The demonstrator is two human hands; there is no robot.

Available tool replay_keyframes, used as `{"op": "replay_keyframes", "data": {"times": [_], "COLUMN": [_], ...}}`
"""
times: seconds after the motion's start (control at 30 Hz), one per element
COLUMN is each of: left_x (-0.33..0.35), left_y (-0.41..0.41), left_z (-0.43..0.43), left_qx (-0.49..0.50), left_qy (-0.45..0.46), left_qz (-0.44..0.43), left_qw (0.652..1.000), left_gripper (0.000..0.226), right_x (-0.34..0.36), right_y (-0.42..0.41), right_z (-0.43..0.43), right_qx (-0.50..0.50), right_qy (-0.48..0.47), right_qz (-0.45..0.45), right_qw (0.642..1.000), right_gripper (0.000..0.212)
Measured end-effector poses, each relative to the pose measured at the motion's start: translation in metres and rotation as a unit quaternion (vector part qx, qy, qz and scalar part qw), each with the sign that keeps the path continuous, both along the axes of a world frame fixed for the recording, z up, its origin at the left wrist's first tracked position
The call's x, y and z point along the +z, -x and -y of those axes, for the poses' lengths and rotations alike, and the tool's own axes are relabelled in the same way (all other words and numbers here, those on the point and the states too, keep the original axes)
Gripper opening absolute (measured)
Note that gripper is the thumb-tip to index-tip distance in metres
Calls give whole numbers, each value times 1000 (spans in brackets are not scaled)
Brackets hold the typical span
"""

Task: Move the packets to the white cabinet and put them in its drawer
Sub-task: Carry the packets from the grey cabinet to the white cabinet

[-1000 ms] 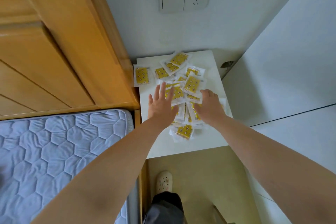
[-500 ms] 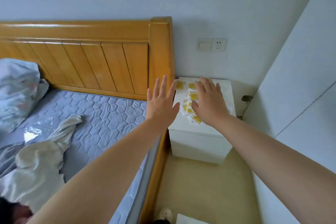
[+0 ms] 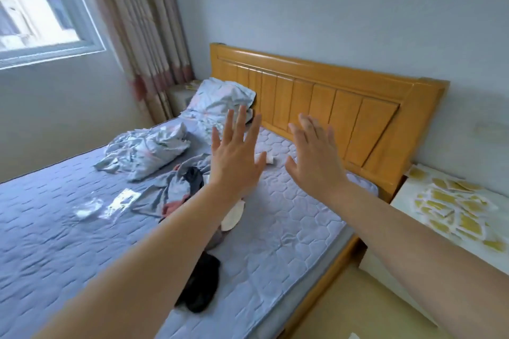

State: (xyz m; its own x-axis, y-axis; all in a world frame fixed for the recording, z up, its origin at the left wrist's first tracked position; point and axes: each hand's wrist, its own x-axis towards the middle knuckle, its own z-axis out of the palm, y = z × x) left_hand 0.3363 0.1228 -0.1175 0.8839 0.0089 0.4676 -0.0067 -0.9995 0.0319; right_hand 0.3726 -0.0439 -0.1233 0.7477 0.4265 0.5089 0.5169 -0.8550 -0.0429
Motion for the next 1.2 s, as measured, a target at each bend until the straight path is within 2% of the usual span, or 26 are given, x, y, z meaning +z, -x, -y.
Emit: {"op": "replay_keyframes", "data": {"times": [0.2,0.43,0.67,0.87,1.03,1.2], "left_x": [24,28,36,39,56,67], "left_y": [204,418,539,618,691,799], "left_z": [-203,-381,-481,-531,-573,-634], "left_qx": [152,283,392,459,483,482], "left_qy": [-20,-47,-64,-83,-70,-80], "left_qz": [34,59,74,64,58,58], "left_qw": [988,956,915,882,871,870], "left_gripper": [75,74,74,82,83,76], "right_x": [18,30,44,50,62,66], "right_y": [153,333,433,498,571,677], "right_z": [-222,-420,-551,-627,-684,-744], "right_qx": [132,254,369,429,452,460], "right_qy": [-17,-30,-28,-25,-36,-55], "right_qz": [59,56,65,44,58,57], "right_qw": [989,965,927,902,889,885], "right_gripper": [60,64,66,65,67,64]}}
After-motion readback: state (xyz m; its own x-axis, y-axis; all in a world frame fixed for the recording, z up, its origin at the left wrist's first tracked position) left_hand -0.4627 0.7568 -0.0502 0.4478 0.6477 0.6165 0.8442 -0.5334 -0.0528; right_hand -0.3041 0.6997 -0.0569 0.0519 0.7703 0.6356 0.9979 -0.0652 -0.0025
